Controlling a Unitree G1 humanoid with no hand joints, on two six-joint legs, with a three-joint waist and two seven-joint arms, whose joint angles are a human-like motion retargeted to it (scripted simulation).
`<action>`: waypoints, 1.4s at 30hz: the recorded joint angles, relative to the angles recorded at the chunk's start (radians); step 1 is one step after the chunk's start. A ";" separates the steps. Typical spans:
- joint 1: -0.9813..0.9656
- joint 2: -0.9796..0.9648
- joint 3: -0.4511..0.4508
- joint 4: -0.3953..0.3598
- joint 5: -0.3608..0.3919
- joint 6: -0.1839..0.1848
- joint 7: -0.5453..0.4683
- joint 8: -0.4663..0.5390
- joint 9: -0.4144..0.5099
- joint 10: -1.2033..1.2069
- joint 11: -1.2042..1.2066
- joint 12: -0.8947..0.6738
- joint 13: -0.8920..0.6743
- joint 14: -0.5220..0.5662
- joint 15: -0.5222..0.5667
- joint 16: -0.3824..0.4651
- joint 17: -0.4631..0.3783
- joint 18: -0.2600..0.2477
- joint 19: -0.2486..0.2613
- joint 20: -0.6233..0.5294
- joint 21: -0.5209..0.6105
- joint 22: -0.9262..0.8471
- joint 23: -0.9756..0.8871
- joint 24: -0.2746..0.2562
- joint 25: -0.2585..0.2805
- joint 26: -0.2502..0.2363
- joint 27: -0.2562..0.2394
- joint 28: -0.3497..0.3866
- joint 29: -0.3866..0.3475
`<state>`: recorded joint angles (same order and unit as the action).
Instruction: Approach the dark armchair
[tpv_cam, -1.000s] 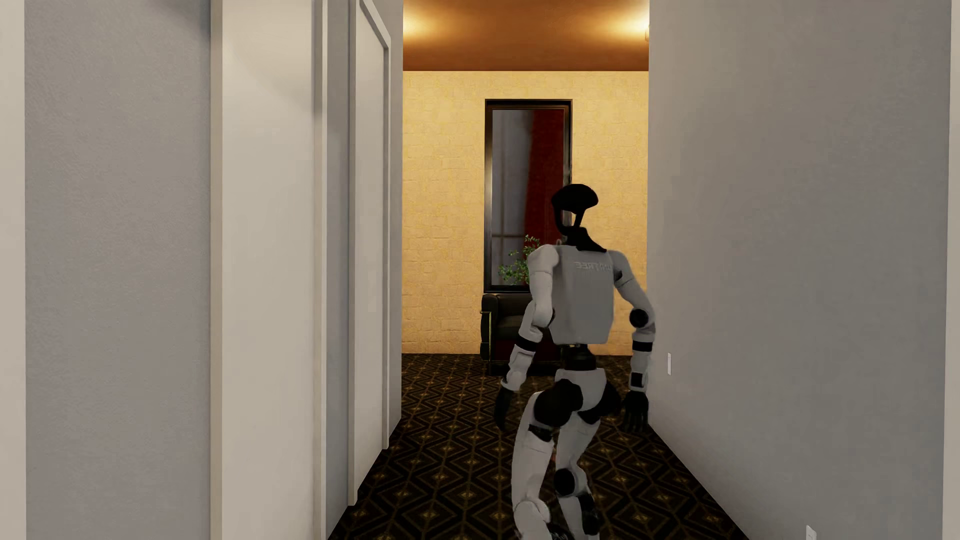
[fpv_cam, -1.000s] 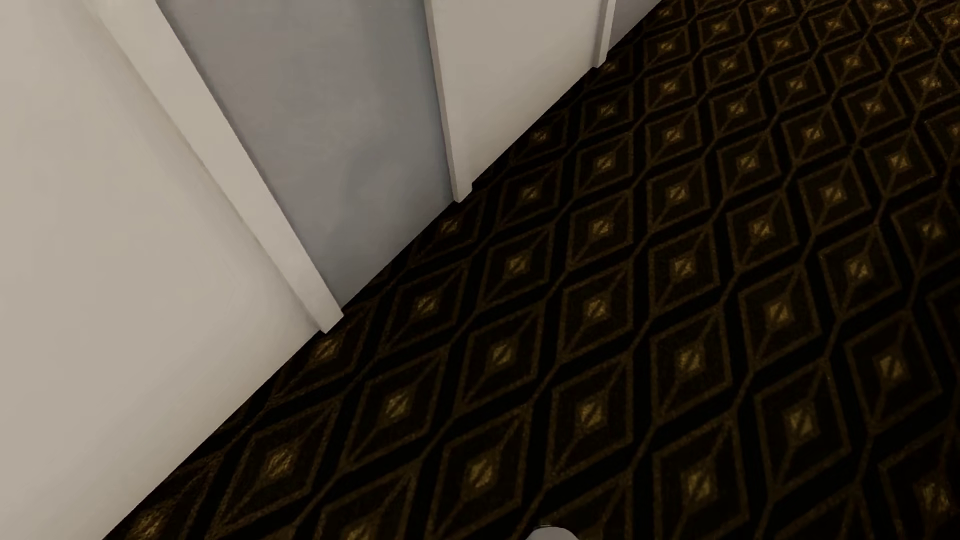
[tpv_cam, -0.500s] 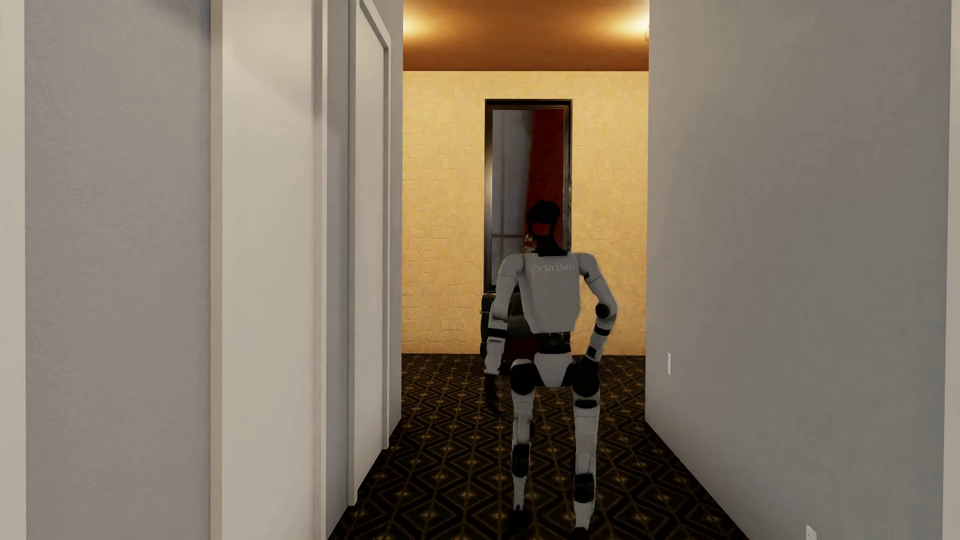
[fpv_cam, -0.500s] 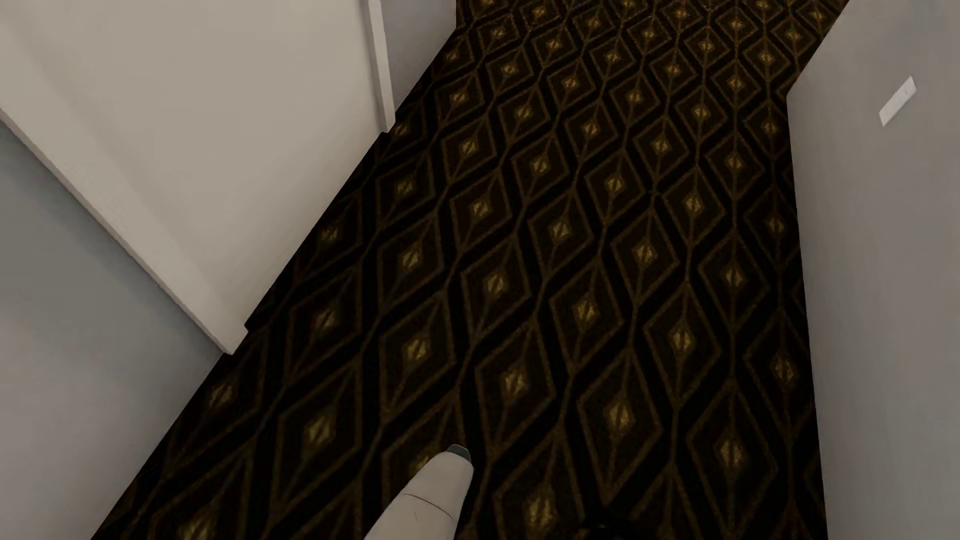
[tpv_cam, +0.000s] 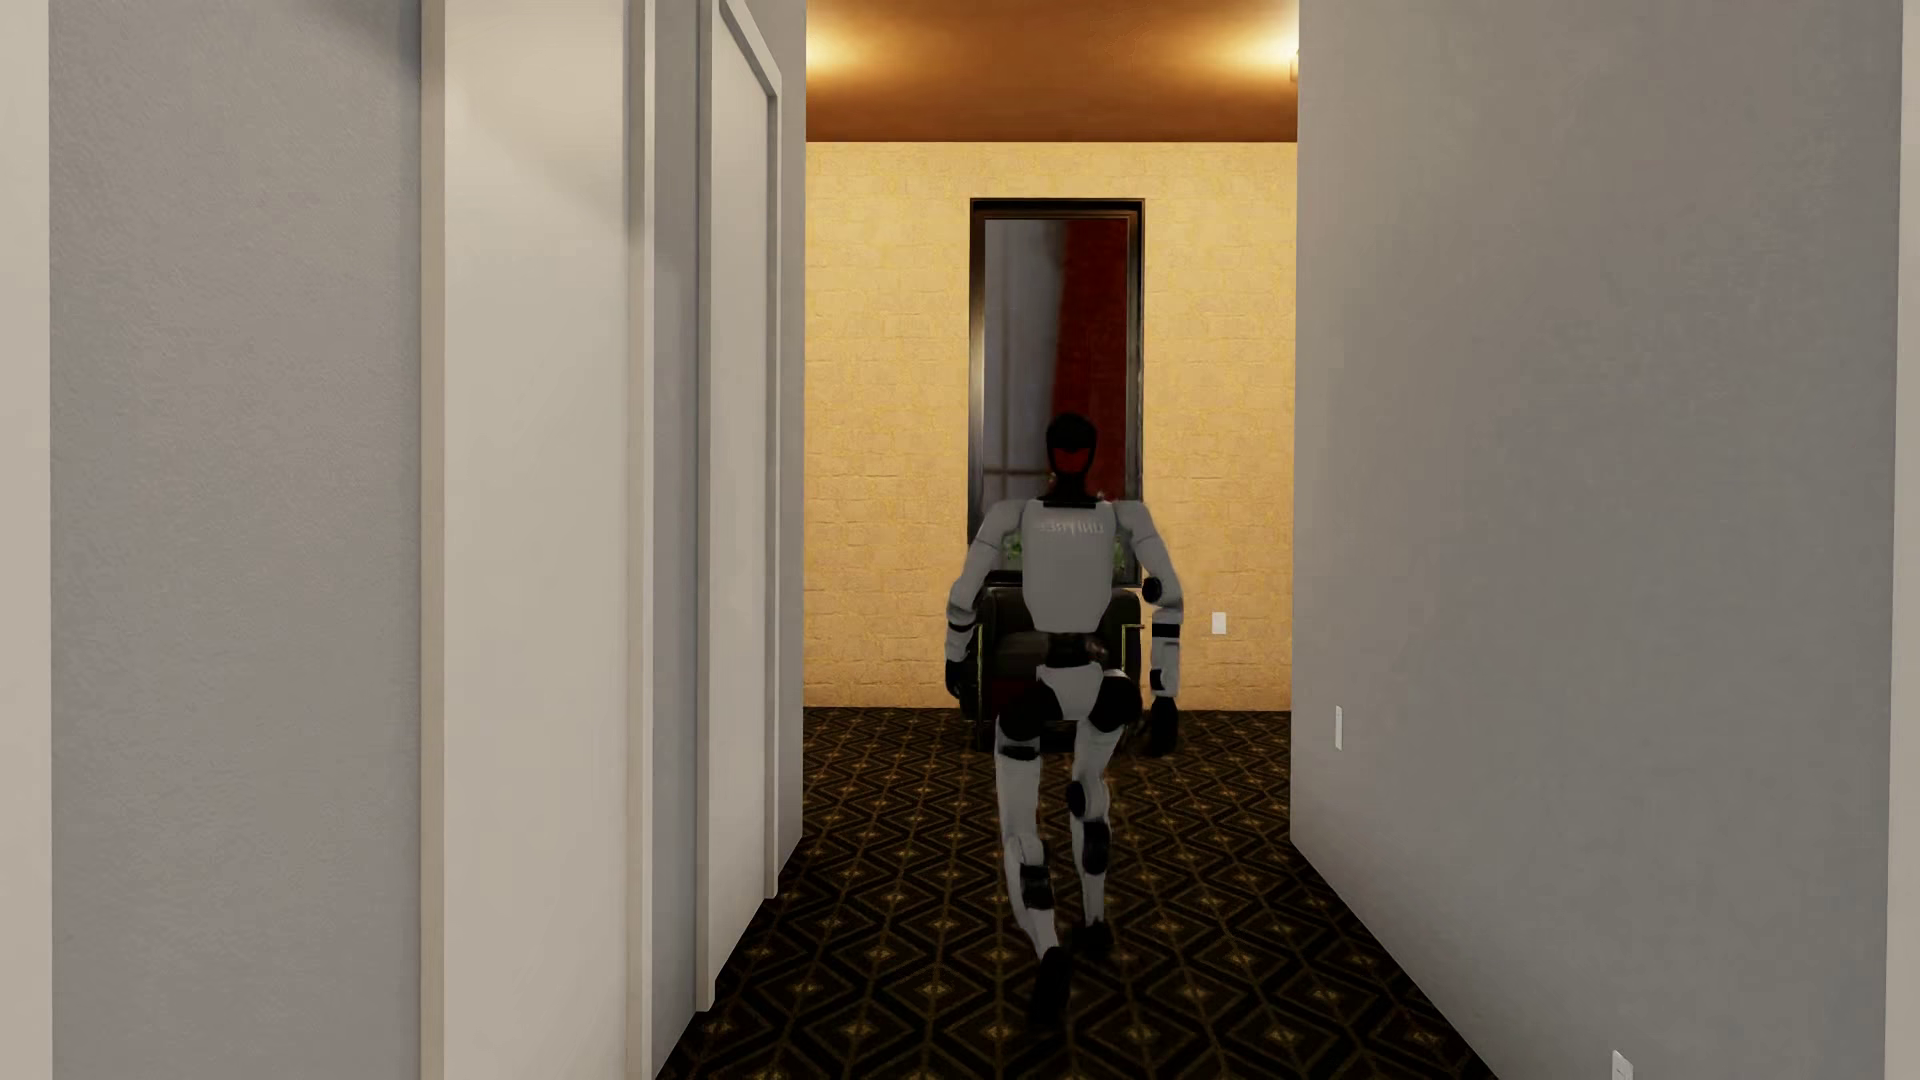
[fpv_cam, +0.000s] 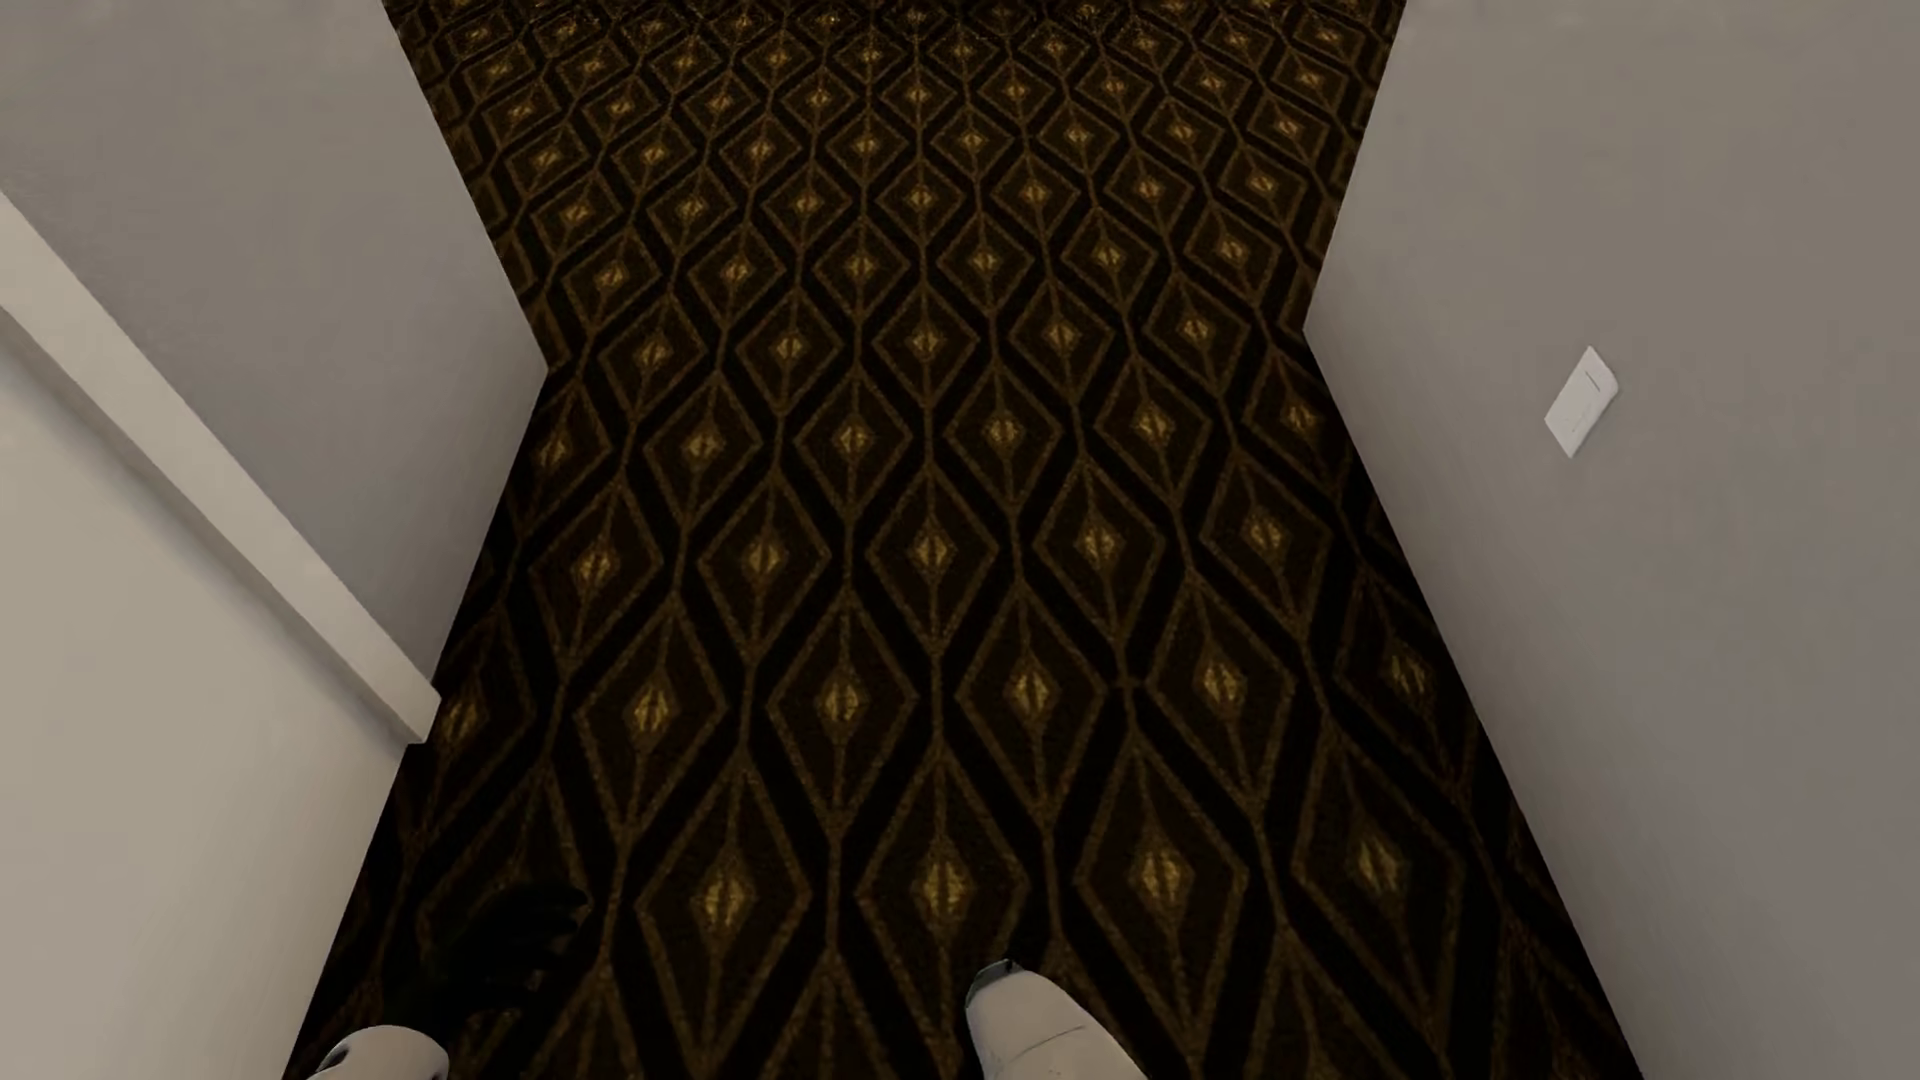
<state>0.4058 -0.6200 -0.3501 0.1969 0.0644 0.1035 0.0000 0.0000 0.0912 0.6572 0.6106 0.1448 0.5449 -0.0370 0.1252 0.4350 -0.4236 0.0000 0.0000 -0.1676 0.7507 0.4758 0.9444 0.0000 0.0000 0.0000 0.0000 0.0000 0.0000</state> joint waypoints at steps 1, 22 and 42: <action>-0.057 -0.001 0.045 0.030 0.049 0.030 0.000 0.000 -0.008 0.152 0.083 0.024 -0.010 0.185 0.119 -0.021 0.008 0.000 0.000 -0.017 0.007 0.054 0.025 0.000 0.000 0.000 0.000 0.000 0.000; -0.427 0.460 0.432 -0.218 -0.005 -0.050 0.000 0.000 0.006 0.004 0.591 0.271 -0.244 -0.196 0.047 -0.085 0.062 0.000 0.000 -0.186 -0.187 0.294 -0.083 0.000 0.000 0.000 0.000 0.000 0.000; -0.728 0.850 0.617 -0.053 0.070 -0.054 0.000 0.000 -0.038 -0.253 -0.182 0.350 -0.474 0.058 -0.442 -0.071 0.007 0.000 0.000 -0.303 -0.314 0.518 -0.365 0.000 0.000 0.000 0.000 0.000 0.000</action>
<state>-0.3219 0.2298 0.2674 0.1436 0.1348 0.0498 0.0000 0.0000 0.0535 0.4043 0.4290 0.4945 0.0711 0.0205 -0.3163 0.3640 -0.4166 0.0000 0.0000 -0.4709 0.4371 0.9942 0.5795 0.0000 0.0000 0.0000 0.0000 0.0000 0.0000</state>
